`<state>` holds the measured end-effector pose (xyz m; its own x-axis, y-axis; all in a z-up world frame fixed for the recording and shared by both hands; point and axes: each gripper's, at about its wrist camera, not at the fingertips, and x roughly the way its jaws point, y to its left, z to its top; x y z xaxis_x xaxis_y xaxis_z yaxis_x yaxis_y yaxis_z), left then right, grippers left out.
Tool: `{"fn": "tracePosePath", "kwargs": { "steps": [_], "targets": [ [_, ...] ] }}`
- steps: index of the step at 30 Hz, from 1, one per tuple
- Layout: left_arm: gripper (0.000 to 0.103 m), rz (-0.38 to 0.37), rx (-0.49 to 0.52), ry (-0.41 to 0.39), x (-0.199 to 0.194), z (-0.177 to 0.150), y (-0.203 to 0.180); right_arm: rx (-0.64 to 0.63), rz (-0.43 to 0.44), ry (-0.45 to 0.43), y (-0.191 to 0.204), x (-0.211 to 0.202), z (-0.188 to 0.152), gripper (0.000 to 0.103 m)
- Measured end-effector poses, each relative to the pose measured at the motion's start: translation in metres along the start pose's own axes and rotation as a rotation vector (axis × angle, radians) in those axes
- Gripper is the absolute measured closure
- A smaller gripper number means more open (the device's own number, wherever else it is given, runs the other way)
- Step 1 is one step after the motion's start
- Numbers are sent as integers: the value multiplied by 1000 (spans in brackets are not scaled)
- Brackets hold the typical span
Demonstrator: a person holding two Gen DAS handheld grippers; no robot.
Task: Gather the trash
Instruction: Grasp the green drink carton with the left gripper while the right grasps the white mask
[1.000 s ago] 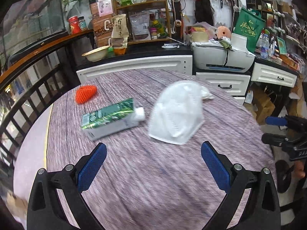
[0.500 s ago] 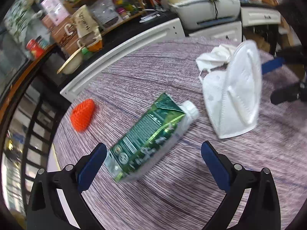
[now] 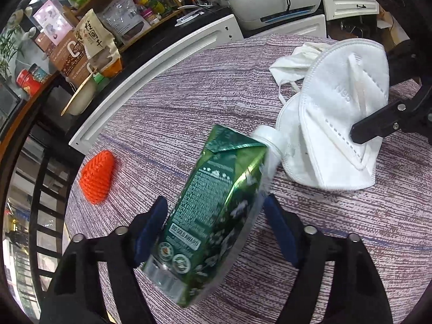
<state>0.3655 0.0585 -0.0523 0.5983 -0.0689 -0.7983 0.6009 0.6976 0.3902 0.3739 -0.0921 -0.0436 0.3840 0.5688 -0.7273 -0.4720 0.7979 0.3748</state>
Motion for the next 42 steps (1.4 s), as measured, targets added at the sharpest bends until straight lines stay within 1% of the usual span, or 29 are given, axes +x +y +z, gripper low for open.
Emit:
{"fn": "tracePosePath", "kwargs": {
  "steps": [1, 3, 5, 11, 15, 17, 22, 25, 26, 31, 34, 42],
  "targets": [
    [38, 5, 0, 1, -2, 0, -2, 3, 8, -7, 1, -2, -1, 71],
    [45, 21, 3, 6, -5, 0, -7, 9, 27, -32, 2, -11, -7, 73],
    [48, 25, -20, 3, -9, 0, -12, -8, 23, -57, 7, -20, -14, 74],
    [48, 23, -97, -34, -19, -4, -26, -57, -6, -96, 18, -47, -41, 74],
    [48, 18, -151, -62, -31, -10, -39, -53, -16, -135, 16, -71, -58, 74],
    [48, 27, -180, -74, -37, -12, -44, -51, -18, -149, 15, -78, -64, 74],
    [48, 35, -312, -97, -56, -21, -52, -74, -53, -187, 17, -94, -84, 74],
    [48, 14, -408, -112, -68, -29, -56, -84, -57, -202, 19, -101, -94, 74],
    [48, 12, -421, -119, -72, -30, -59, -81, -53, -204, 20, -102, -96, 74],
    [48, 3, -457, -166, -95, -34, -77, -56, -47, -223, 15, -115, -106, 74],
    [48, -4, -472, -196, -107, -35, -87, -56, -61, -240, 13, -124, -114, 74],
    [48, -27, -496, -263, -126, -34, -111, -18, -90, -274, -1, -148, -139, 74]
  ]
}}
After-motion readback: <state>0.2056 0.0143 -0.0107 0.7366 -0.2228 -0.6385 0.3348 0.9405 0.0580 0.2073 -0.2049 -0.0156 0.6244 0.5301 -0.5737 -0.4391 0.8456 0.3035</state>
